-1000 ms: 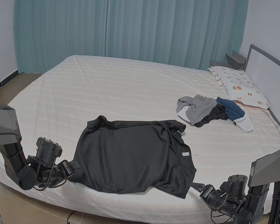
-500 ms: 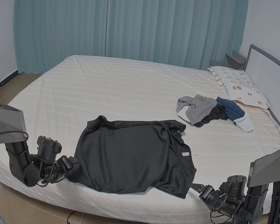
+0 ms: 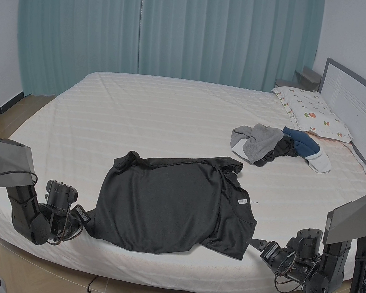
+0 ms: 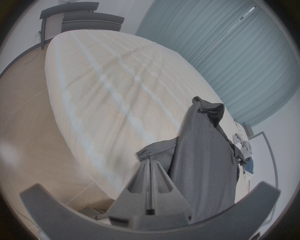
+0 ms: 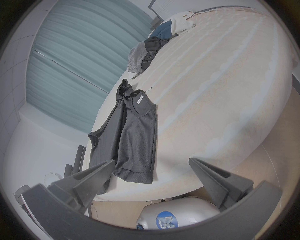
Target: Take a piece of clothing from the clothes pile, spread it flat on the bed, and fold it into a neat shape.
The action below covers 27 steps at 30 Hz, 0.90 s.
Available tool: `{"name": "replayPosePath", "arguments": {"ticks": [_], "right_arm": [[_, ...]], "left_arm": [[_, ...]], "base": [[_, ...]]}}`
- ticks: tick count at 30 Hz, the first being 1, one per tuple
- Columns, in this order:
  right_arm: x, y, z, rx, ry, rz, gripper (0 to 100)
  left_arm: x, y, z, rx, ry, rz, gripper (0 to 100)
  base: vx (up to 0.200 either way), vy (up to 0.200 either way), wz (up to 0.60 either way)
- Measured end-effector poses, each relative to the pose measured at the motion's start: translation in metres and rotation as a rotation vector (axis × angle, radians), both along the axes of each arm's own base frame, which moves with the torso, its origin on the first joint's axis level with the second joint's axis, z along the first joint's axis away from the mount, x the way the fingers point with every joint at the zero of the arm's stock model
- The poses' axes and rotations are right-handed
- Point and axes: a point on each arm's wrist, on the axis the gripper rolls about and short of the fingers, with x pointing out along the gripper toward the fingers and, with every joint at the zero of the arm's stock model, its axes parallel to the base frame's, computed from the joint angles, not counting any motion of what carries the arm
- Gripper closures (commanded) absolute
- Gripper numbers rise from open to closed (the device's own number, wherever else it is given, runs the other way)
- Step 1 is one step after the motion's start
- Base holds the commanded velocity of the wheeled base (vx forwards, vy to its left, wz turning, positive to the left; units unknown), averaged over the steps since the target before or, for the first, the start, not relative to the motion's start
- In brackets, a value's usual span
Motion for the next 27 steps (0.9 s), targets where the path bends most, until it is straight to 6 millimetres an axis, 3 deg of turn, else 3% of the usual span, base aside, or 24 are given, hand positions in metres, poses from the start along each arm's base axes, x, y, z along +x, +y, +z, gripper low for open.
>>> {"name": "replayPosePath", "arguments": {"ticks": [15, 22, 27], "right_arm": [[0.016, 0.006, 0.014, -0.025, -0.115, -0.044, 0], [0.021, 0.011, 0.007, -0.138, -0.079, 0.027, 0], [0.035, 0.016, 0.004, -0.185, -0.050, 0.066, 0]], "left_arm": [[-0.020, 0.009, 0.020, 0.202, -0.007, -0.062, 100], [-0.021, 0.018, 0.029, 0.227, -0.029, -0.020, 100], [-0.020, 0.019, 0.031, 0.227, -0.038, -0.014, 100]], "base": [[0.000, 0.000, 0.00], [0.000, 0.000, 0.00], [0.000, 0.000, 0.00]]}}
